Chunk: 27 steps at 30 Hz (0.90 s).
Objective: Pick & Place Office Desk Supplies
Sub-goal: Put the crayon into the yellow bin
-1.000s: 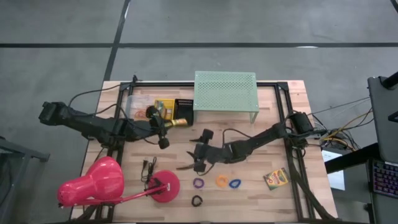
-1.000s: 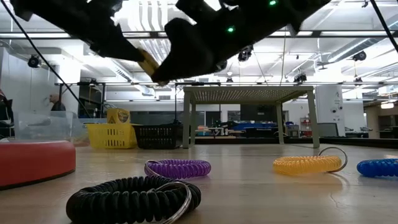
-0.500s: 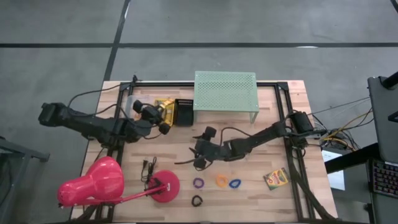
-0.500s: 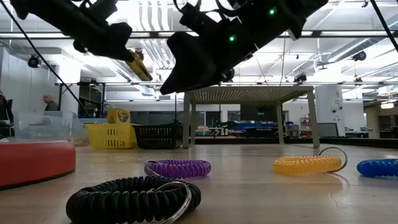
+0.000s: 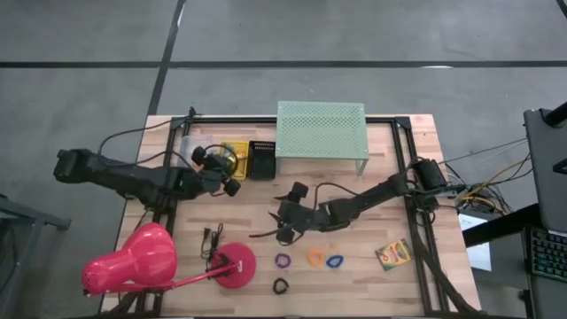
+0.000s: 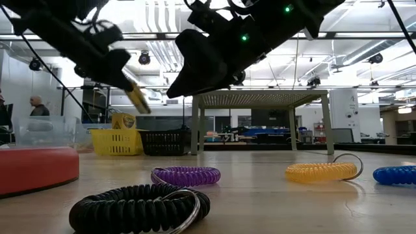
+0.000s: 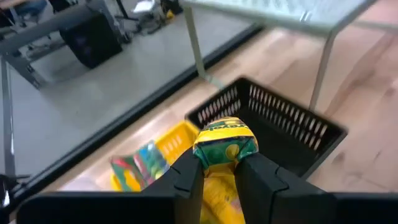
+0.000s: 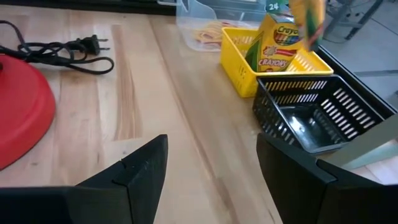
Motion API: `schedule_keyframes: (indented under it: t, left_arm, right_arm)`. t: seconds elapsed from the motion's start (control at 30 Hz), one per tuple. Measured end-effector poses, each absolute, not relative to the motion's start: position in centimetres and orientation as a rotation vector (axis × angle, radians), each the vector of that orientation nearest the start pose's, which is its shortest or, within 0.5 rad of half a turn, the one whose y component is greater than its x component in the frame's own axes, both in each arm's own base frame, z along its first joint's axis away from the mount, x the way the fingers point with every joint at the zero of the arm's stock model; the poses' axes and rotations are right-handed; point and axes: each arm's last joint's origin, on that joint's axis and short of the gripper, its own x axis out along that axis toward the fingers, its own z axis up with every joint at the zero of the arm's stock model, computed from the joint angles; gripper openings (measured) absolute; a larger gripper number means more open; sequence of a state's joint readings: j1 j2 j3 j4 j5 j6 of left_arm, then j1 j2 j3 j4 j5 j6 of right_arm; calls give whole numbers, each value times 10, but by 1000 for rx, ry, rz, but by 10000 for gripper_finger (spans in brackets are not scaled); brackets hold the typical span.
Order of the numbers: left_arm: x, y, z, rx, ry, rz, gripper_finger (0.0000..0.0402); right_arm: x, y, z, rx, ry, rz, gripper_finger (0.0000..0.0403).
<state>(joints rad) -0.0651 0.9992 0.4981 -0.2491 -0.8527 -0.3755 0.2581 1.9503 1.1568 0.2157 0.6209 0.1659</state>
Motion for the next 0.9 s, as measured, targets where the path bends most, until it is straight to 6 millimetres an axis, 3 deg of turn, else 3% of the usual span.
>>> schedule_keyframes:
  t: [0.2, 0.43, 0.9]
  left_arm:
    - [178, 10, 184, 20, 582, 860, 79]
    - [178, 10, 182, -5, 568, 863, 102]
    - [179, 10, 183, -46, 555, 851, 188]
  right_arm:
    - [400, 88, 166, -87, 494, -395, 238]
    - [400, 88, 166, -88, 495, -395, 243]
    - [400, 88, 166, -88, 496, -395, 243]
